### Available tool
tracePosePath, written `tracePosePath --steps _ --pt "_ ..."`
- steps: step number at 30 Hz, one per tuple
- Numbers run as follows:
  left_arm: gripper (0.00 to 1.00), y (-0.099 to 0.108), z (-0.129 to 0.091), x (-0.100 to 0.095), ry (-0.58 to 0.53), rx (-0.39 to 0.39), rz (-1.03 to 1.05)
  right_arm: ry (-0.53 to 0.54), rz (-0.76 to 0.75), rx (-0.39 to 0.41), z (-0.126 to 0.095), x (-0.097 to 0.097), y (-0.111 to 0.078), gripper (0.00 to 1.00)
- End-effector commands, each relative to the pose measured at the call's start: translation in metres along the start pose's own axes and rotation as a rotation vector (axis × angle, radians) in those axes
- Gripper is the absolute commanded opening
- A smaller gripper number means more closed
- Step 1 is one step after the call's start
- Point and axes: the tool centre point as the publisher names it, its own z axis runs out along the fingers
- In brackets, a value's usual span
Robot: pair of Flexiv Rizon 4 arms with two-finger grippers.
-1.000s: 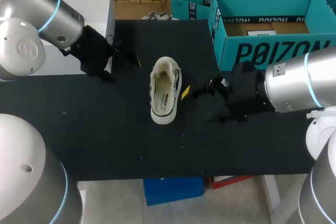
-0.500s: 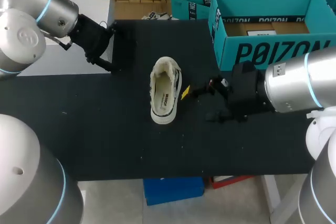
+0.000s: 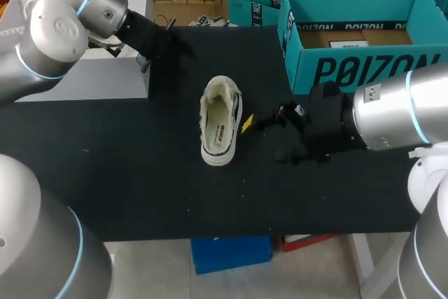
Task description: Take the shoe out of the shoebox, open the shoe tongue, remove and reinsert the insole, then place the shoe into the shoebox
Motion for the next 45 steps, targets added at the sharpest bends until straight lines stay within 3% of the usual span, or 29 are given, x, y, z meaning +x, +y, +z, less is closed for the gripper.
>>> tracePosePath --steps 1,9,32,36,42,45 --pt "0.00 0.013 0.025 -0.009 0.014 0.047 -0.001 -0.001 0.000 0.001 0.000 0.000 0.000 1.00" --pt "0.00 -0.005 0.046 -0.008 0.052 0.108 0.007 -0.001 0.000 0.001 0.000 0.000 0.000 1.00" --pt "0.00 -0.029 0.076 0.044 0.155 0.131 -0.053 -0.001 0.000 0.001 0.000 0.000 0.000 1.00" --pt "0.01 -0.025 0.066 0.046 0.169 0.112 -0.044 -0.001 0.000 0.001 0.000 0.000 0.000 1.00" --pt "0.01 -0.012 0.037 0.035 0.172 0.042 -0.040 -0.001 0.000 0.001 0.000 0.000 0.000 1.00" --pt "0.11 -0.009 0.027 0.025 0.172 0.026 -0.031 -0.001 0.000 0.001 0.000 0.000 0.000 1.00"
